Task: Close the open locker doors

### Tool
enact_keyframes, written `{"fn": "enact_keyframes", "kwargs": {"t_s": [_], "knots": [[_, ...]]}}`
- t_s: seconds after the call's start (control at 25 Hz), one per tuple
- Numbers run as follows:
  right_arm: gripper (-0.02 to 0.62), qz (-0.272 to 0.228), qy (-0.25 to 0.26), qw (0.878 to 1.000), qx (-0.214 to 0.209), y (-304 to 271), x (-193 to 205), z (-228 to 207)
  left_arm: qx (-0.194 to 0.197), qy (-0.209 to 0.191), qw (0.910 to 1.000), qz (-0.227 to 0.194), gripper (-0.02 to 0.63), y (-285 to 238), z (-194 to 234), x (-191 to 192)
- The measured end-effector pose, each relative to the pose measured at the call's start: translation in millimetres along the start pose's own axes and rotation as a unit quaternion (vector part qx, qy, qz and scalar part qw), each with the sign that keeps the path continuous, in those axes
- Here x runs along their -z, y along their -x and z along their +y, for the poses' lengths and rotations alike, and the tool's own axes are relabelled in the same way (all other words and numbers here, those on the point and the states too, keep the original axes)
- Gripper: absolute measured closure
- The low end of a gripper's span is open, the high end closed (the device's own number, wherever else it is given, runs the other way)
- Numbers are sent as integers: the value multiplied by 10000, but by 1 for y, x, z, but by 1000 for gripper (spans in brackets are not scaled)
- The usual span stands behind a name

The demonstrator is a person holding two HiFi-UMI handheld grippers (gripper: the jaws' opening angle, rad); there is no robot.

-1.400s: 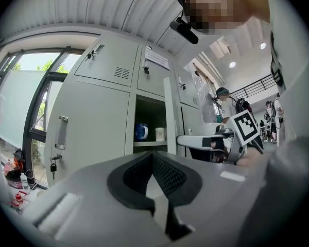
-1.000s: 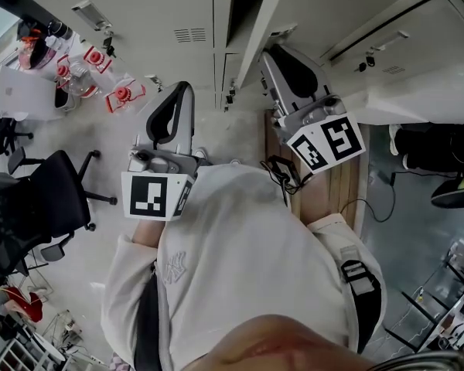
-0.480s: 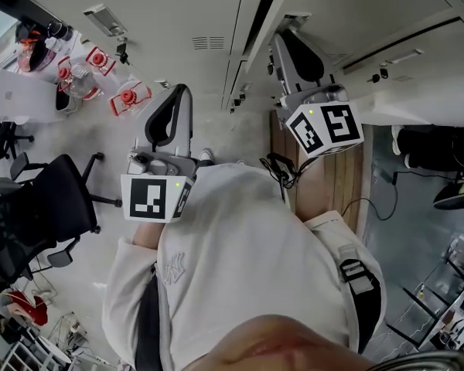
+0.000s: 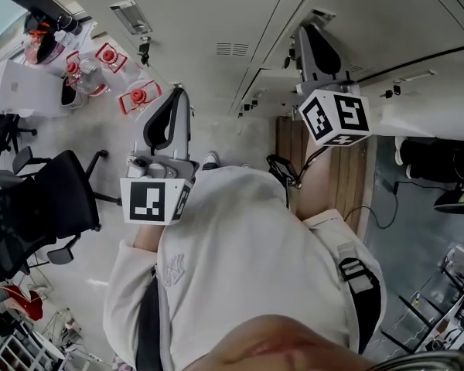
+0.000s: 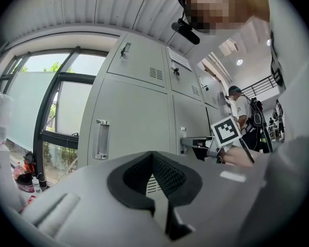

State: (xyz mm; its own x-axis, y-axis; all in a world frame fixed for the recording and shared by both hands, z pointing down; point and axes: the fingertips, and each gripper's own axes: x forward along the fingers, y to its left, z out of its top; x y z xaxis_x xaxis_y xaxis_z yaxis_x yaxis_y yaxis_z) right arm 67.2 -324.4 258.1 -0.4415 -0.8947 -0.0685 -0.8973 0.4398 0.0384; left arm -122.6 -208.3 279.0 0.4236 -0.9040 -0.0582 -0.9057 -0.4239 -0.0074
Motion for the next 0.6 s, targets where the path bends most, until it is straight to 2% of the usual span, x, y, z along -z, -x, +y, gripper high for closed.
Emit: {"fn": "enact_keyframes", "kwargs": {"t_s": [0.24,0.44,0.6], "knots": [[557,52,33,9998,182,-8,0,-3,-109,24,9999,21,604,7,17,3],[557,148,149,9978,636,-7,0,-3,-101,25,9999,1,604,14,21,1],[551,346,426,9933,1020,-6,1,-5,-75,29,10000,-25,604,22,24,0]]}}
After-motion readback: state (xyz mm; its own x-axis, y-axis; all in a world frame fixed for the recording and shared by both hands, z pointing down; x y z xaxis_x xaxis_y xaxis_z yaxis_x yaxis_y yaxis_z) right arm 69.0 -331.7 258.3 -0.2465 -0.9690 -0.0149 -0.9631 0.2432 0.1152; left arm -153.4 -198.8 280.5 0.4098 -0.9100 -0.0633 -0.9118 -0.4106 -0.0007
